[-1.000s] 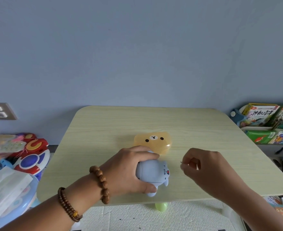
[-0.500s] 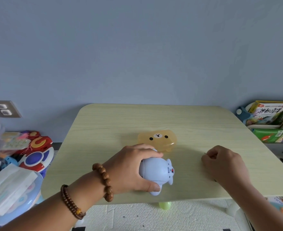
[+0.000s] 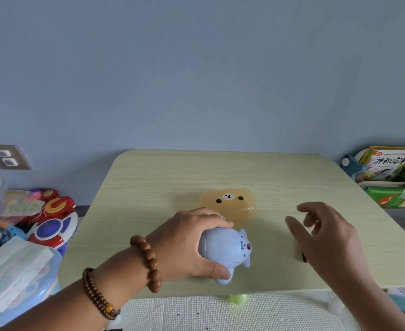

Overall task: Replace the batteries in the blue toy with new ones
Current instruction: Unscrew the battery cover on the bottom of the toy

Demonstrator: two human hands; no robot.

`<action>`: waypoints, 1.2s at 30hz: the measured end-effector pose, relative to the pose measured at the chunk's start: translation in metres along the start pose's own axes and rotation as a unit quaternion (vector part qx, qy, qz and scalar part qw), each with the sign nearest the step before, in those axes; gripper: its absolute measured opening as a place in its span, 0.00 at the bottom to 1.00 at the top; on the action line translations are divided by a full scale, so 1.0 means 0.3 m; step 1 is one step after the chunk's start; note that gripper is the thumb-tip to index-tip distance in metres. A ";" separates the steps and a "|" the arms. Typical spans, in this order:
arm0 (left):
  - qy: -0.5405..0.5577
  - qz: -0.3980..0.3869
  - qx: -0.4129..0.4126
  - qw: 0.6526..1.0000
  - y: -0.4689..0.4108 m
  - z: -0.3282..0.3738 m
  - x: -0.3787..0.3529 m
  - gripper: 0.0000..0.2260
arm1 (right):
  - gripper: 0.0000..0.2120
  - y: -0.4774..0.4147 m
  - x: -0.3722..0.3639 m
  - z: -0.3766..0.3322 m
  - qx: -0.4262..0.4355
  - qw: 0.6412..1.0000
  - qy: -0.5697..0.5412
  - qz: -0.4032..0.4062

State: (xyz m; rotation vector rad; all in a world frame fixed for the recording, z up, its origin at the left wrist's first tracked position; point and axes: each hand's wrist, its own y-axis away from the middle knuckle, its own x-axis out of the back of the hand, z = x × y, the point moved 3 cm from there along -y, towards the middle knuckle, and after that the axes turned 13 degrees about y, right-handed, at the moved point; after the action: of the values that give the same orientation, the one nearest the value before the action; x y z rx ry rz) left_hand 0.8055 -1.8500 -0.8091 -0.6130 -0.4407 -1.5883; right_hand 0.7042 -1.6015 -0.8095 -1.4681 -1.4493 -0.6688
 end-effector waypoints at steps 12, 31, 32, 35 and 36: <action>-0.030 -0.029 0.054 0.998 -0.002 0.030 0.017 0.42 | 0.21 0.166 -0.071 -0.210 0.110 0.961 -0.163 -0.196; -0.187 0.082 0.169 0.964 -0.058 0.204 -0.092 0.18 | 0.21 0.161 -0.077 -0.238 0.138 0.952 -0.215 -0.169; -0.188 0.080 0.171 0.964 -0.060 0.207 -0.095 0.19 | 0.21 0.159 -0.077 -0.239 0.142 0.951 -0.218 -0.168; -0.191 0.078 0.180 0.962 -0.068 0.214 -0.104 0.20 | 0.21 0.156 -0.075 -0.238 0.147 0.951 -0.217 -0.162; -0.192 0.078 0.184 0.961 -0.071 0.215 -0.106 0.20 | 0.21 0.155 -0.076 -0.237 0.150 0.952 -0.215 -0.159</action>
State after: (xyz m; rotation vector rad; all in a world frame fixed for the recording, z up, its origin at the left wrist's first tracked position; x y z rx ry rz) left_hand 0.7938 -1.7833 -0.7767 -0.6504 -0.9321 -1.1941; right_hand 0.7617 -1.6682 -0.8110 -1.1943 -2.0560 -0.3007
